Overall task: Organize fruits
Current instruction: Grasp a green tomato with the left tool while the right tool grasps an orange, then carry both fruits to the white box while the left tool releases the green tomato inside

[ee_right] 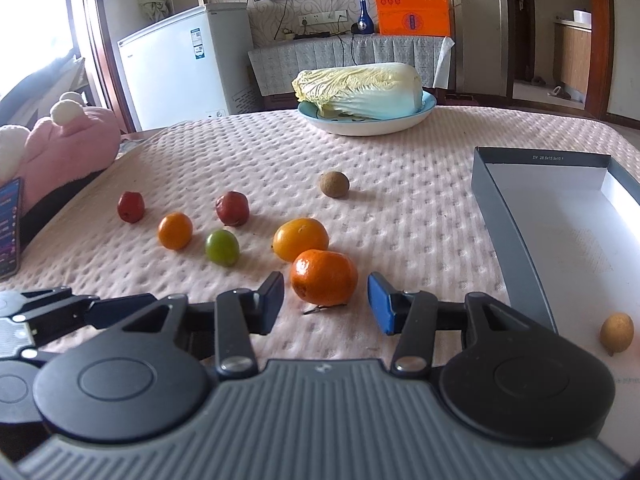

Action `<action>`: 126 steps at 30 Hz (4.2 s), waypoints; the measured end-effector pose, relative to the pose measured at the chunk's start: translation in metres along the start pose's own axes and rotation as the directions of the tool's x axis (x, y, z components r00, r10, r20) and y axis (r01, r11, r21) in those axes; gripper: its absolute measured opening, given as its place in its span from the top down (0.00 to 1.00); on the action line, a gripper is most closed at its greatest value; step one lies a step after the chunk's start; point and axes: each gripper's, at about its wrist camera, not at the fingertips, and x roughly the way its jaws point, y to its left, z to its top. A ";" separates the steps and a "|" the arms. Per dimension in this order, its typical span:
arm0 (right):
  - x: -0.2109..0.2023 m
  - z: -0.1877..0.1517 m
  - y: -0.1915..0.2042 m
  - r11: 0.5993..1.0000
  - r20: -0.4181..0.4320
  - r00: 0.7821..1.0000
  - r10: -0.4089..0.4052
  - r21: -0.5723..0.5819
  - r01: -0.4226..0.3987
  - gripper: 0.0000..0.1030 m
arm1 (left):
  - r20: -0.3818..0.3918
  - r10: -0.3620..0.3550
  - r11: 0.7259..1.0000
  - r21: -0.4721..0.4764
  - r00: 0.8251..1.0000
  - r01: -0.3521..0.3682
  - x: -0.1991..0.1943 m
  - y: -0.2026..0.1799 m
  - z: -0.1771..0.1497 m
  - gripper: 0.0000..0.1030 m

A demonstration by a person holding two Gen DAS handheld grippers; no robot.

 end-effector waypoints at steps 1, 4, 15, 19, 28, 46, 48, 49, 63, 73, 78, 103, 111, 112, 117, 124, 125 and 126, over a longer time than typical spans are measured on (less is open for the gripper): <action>0.001 0.000 0.000 1.000 -0.004 1.000 0.001 -0.002 -0.001 0.60 | 0.002 0.000 1.000 0.000 1.000 0.000 0.000 0.000 0.000 0.42; 0.004 0.000 0.002 1.000 -0.007 1.000 -0.001 -0.017 0.001 0.61 | 0.004 -0.013 1.000 -0.003 1.000 0.013 0.001 0.001 0.001 0.48; 0.002 0.000 0.005 1.000 -0.010 1.000 -0.007 -0.028 0.006 0.62 | 0.003 -0.028 1.000 0.011 1.000 0.028 -0.001 -0.002 0.001 0.68; -0.003 0.001 0.002 1.000 -0.011 1.000 0.000 -0.018 0.000 0.62 | 0.013 -0.033 0.999 -0.010 0.999 0.033 -0.004 0.000 0.003 0.69; -0.021 0.004 -0.002 1.000 0.006 1.000 0.021 -0.009 -0.021 0.62 | 0.040 -0.005 1.000 -0.009 0.999 0.005 -0.016 -0.005 0.013 0.69; -0.069 0.010 -0.018 0.999 0.081 0.995 0.053 0.002 -0.053 0.62 | 0.067 -0.001 1.000 0.009 0.998 0.001 -0.030 -0.033 0.023 0.69; -0.073 0.010 -0.021 0.999 0.085 0.995 0.052 0.004 -0.052 0.62 | 0.070 -0.006 1.000 0.007 0.998 0.006 -0.031 -0.037 0.025 0.69; -0.075 0.010 -0.024 0.999 0.087 0.995 0.050 0.004 -0.051 0.62 | 0.071 -0.009 1.000 0.008 0.997 0.008 -0.031 -0.040 0.026 0.69; -0.107 0.008 -0.054 1.000 0.125 0.992 0.022 0.014 -0.023 0.62 | 0.077 -0.052 0.998 0.040 0.996 0.049 -0.028 -0.078 0.030 0.69; -0.123 0.003 -0.077 0.999 0.136 0.991 -0.015 0.034 0.011 0.62 | 0.081 -0.079 0.995 0.065 0.994 0.074 -0.027 -0.101 0.033 0.69; -0.129 0.001 -0.086 0.999 0.139 0.990 -0.035 0.042 0.029 0.62 | 0.082 -0.091 0.994 0.075 0.993 0.084 -0.027 -0.111 0.033 0.69; -0.153 -0.010 -0.125 0.992 0.140 0.984 -0.108 0.073 0.098 0.62 | 0.091 -0.179 0.980 0.109 0.980 0.169 -0.021 -0.157 0.035 0.69; -0.160 -0.013 -0.134 0.990 0.143 0.982 -0.123 0.081 0.112 0.62 | 0.088 -0.215 0.972 0.120 0.973 0.204 -0.019 -0.174 0.035 0.69; -0.161 -0.013 -0.135 0.990 0.143 0.982 -0.125 0.082 0.114 0.62 | 0.088 -0.218 0.971 0.120 0.972 0.206 -0.018 -0.176 0.035 0.69; -0.167 -0.016 -0.141 0.988 0.145 0.980 -0.138 0.090 0.126 0.62 | 0.080 -0.236 0.966 0.129 0.968 0.225 -0.014 -0.187 0.034 0.69; -0.178 -0.019 -0.150 0.985 0.156 0.976 -0.150 0.111 0.134 0.62 | 0.068 -0.253 0.961 0.137 0.965 0.242 -0.003 -0.202 0.034 0.69; -0.180 -0.019 -0.151 0.985 0.158 0.976 -0.150 0.113 0.133 0.62 | 0.066 -0.253 0.960 0.137 0.965 0.243 -0.002 -0.203 0.035 0.69; -0.181 -0.019 -0.152 0.984 0.159 0.976 -0.151 0.115 0.133 0.62 | 0.063 -0.253 0.960 0.138 0.965 0.242 0.000 -0.205 0.035 0.69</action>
